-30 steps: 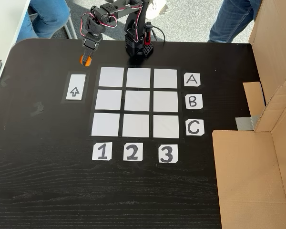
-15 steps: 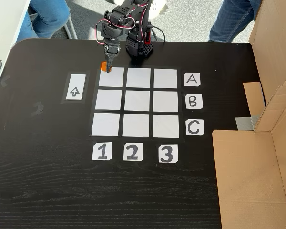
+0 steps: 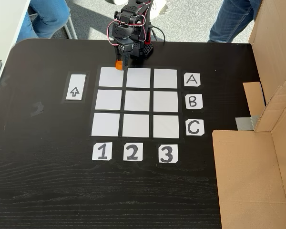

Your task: Pick up the round, orange token and place it in the grid on square A2.

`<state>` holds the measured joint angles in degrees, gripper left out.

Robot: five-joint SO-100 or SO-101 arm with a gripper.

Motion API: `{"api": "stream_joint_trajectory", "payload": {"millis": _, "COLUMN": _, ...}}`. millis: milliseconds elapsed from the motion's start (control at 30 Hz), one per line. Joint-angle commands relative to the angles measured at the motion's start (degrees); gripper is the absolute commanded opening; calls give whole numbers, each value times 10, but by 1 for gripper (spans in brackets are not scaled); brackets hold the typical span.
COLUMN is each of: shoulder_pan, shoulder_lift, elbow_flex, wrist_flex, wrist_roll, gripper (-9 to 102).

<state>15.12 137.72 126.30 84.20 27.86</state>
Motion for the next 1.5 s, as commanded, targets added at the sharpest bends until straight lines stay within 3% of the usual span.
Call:
{"api": "stream_joint_trajectory", "payload": {"millis": 0, "shoulder_pan": -23, "shoulder_lift": 23, "elbow_flex": 22, "wrist_flex": 18, "wrist_roll": -33, "gripper": -1}}
{"api": "stream_joint_trajectory", "payload": {"millis": 467, "shoulder_pan": -58, "shoulder_lift": 17, "elbow_flex": 126, "wrist_flex": -11, "wrist_roll": -101, "gripper": -1}}
{"api": "stream_joint_trajectory", "payload": {"millis": 1467, "shoulder_pan": -95, "shoulder_lift": -20, "elbow_flex": 262, "wrist_flex": -138, "wrist_roll": -102, "gripper": -1}}
